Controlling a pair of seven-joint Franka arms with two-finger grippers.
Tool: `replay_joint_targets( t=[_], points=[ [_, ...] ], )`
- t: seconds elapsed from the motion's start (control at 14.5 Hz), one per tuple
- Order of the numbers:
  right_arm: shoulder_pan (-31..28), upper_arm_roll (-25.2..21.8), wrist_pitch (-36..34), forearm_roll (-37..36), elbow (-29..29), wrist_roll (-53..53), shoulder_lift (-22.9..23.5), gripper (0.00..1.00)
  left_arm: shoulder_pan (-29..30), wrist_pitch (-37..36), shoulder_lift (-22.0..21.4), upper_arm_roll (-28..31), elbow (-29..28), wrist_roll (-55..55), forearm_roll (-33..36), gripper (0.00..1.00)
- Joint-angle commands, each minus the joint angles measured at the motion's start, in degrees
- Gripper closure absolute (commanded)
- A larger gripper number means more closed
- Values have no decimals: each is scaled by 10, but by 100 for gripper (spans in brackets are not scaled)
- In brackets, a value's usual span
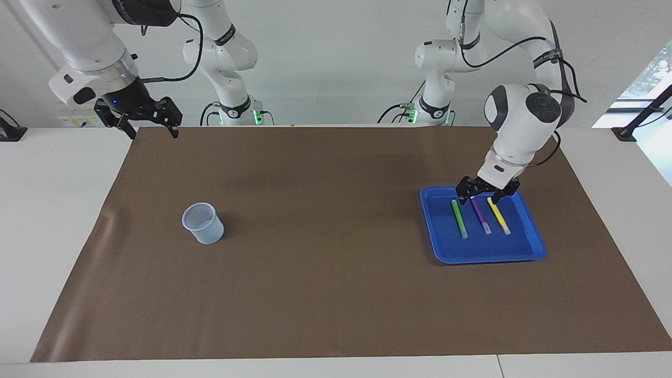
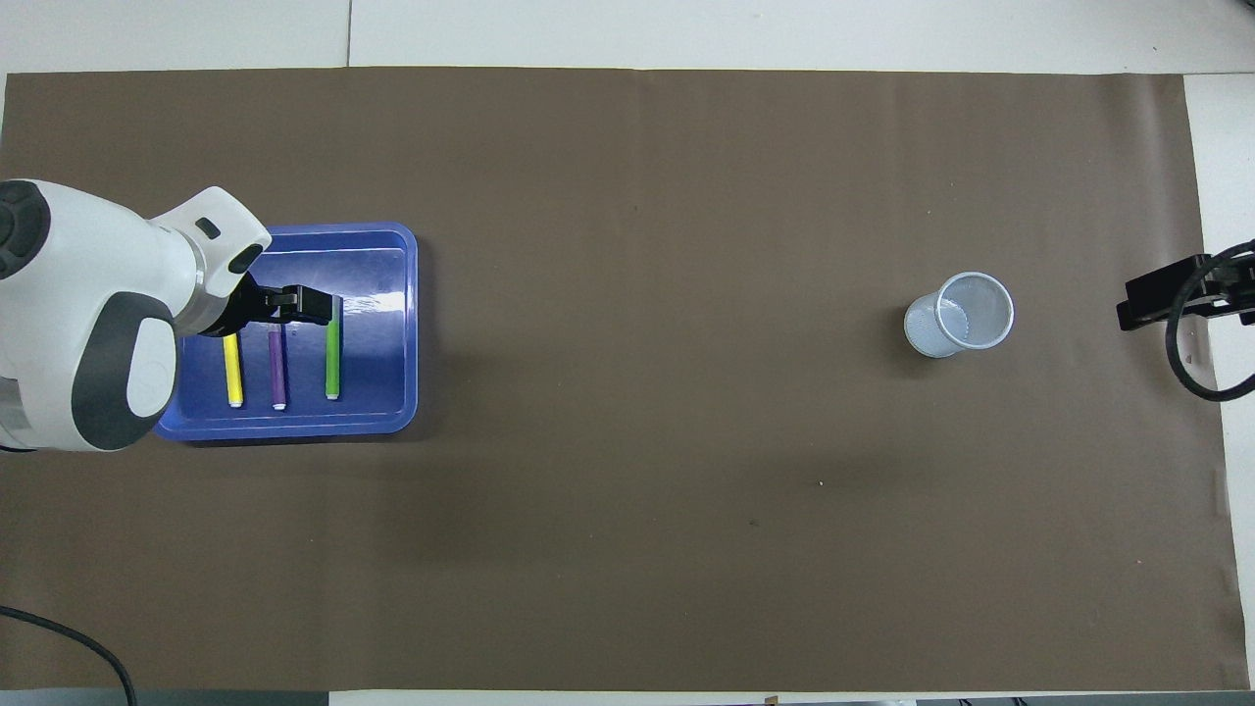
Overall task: Transfer and insert pens with both arms
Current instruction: 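Grasp the green pen in the blue tray with the left gripper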
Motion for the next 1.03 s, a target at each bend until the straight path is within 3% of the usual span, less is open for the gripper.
replay_joint_targets(
  t=[0.0,0.21,0.41,0.48,0.62,0.69,0.96],
  points=[
    [-13,3,1,8,-8,-19,-6,0,-15,64,13,6,-38,-17,10,0],
    [-13,3,0,8,-10,-19,-7,0,-15,119,36,6,-63,-16,10,0],
    [-13,3,-1,8,-10,-19,-7,0,-16,128,54,6,-67,-11,11,3],
    [-13,3,-1,9,-11,-19,-7,0,-15,127,56,6,-67,-10,11,16],
    [-14,3,-1,11,-11,-19,-7,0,-14,126,56,6,-67,-10,11,79],
    [-14,3,-1,26,-11,-18,-8,0,-14,127,57,6,-66,-10,11,100],
    [-47,2,2,101,-35,-16,-16,0,-14,127,56,6,-67,-10,11,100]
  ],
)
